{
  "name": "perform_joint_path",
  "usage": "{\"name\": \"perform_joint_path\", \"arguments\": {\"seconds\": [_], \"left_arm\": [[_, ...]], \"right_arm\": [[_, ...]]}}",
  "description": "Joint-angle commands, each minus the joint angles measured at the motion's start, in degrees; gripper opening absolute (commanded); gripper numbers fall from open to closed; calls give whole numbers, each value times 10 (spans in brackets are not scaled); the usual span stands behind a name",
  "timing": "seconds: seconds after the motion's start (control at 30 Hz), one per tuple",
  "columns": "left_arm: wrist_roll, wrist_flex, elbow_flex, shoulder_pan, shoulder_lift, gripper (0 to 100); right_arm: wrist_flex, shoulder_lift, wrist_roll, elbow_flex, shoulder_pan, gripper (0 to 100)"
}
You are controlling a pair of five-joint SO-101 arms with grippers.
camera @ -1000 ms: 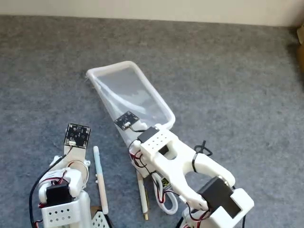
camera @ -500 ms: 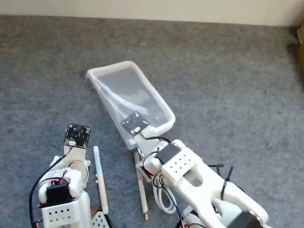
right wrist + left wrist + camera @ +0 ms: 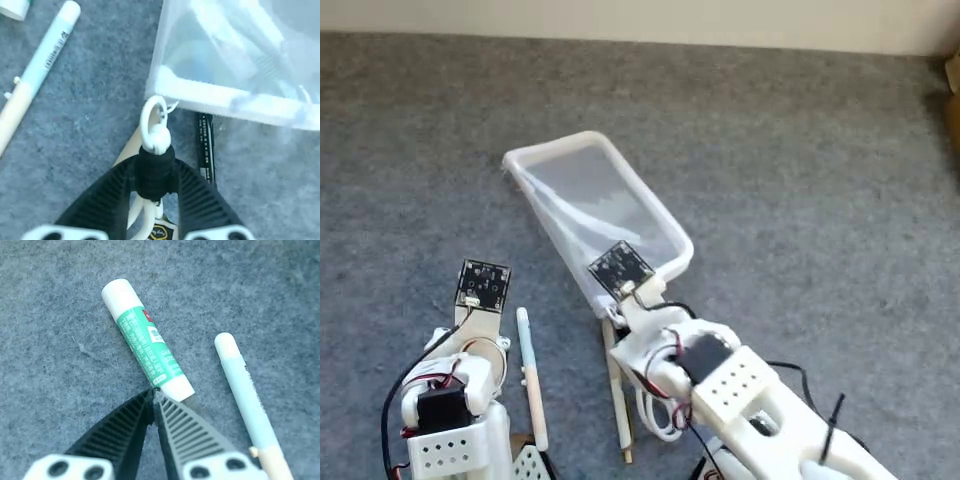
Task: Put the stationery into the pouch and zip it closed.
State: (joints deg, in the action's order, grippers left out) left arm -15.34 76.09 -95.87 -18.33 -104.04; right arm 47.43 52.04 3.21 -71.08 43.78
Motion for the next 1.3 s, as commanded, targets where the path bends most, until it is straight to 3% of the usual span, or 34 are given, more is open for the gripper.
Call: {"name": "perform_joint_path", "arguments": {"seconds": [0.0, 0.4, 1.27], "left_arm": [[4, 4, -14, -5, -5, 10], [4, 4, -14, -5, -5, 10], [4, 4, -14, -5, -5, 10]], "right_arm": [[-9, 101, 1, -17, -6, 4], [-9, 319, 1, -116, -6, 4], [-4, 329, -2, -116, -9, 4]]}}
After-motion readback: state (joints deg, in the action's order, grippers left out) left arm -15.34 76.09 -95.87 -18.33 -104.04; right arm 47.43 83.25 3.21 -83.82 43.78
